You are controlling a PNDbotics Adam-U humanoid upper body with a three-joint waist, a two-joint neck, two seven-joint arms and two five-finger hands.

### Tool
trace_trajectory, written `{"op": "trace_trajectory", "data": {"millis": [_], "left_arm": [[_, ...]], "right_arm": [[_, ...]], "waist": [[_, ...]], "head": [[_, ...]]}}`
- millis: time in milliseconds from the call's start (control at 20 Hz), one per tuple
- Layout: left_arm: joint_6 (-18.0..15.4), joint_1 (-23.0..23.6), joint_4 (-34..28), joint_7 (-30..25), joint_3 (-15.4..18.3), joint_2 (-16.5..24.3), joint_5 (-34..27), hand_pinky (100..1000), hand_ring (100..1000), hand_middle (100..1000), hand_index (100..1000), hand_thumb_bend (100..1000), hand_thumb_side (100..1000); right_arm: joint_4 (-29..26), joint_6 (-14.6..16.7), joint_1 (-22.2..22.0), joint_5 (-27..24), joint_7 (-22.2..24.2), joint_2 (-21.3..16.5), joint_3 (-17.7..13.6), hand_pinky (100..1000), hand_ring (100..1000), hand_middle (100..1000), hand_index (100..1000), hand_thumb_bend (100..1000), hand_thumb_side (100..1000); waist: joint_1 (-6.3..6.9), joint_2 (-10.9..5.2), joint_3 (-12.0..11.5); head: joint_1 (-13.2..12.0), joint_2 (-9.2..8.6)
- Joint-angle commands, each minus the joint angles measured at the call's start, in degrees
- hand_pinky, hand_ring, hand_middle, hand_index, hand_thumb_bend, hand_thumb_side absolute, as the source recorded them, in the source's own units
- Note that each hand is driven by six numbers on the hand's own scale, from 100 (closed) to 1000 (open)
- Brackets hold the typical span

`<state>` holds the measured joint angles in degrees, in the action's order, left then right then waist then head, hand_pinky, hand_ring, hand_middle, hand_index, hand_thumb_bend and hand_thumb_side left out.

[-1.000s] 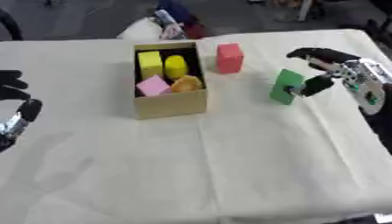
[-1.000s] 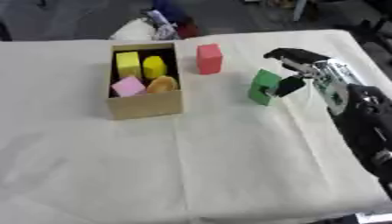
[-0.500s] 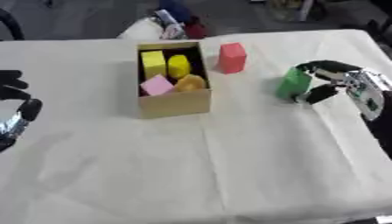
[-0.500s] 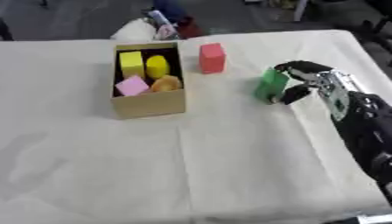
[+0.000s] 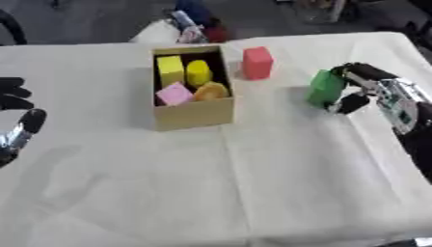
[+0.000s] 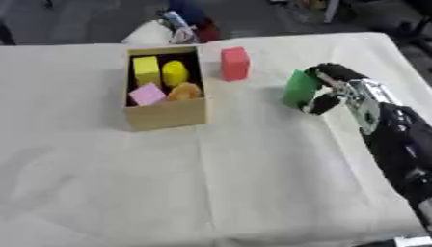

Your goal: Pick up objects on the table and place them in the box.

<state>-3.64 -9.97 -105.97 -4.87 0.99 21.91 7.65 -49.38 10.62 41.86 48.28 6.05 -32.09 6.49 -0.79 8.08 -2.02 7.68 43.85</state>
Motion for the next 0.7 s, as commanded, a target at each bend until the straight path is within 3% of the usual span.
{"op": "trace_trajectory", "data": {"millis": [50, 150, 200, 250, 500, 700], "left_arm": [[-0.08, -0.45, -0.72, -0.1, 0.68, 0.46, 0.05, 732, 615, 608, 774, 538, 514], [-0.09, -0.44, -0.69, -0.12, 0.64, 0.46, 0.05, 732, 615, 608, 774, 537, 514], [-0.1, -0.41, -0.68, -0.16, 0.58, 0.45, 0.04, 732, 615, 608, 774, 537, 514], [-0.11, -0.39, -0.67, -0.22, 0.53, 0.44, 0.04, 732, 615, 608, 773, 537, 514], [-0.18, -0.33, -0.54, -0.55, 0.24, 0.32, 0.01, 732, 615, 607, 772, 536, 514], [-0.29, -0.84, -0.62, -0.98, -0.22, 0.07, -0.23, 732, 614, 607, 772, 537, 513]], "right_arm": [[-4.68, 0.94, 1.75, -3.01, -3.91, -2.18, 0.77, 689, 602, 430, 688, 169, 106], [-7.7, 1.68, 2.77, -4.85, -3.2, -2.42, 1.91, 690, 603, 431, 689, 163, 106], [-9.3, 2.16, 3.58, -5.66, -2.45, -2.35, 2.5, 688, 601, 430, 688, 125, 297], [-10.69, 2.53, 4.5, -6.93, -1.41, -2.15, 3.03, 688, 601, 431, 690, 144, 110], [-14.21, 4.45, 10.14, -13.48, 6.02, 1.06, 5.98, 703, 619, 455, 712, 101, 130], [-10.72, 5.22, 14.55, -13.19, 12.37, 5.45, 6.75, 719, 667, 523, 776, 100, 152]], "waist": [[0.6, -0.52, 0.05], [0.51, -0.6, 0.01], [0.45, -0.65, -0.08], [0.4, -0.71, -0.17], [0.3, -0.96, -1.12], [0.48, -1.01, -2.68]], "head": [[-0.1, 0.27], [0.0, 0.27], [0.1, 0.27], [0.18, 0.27], [0.95, 0.27], [2.47, 0.26]]}}
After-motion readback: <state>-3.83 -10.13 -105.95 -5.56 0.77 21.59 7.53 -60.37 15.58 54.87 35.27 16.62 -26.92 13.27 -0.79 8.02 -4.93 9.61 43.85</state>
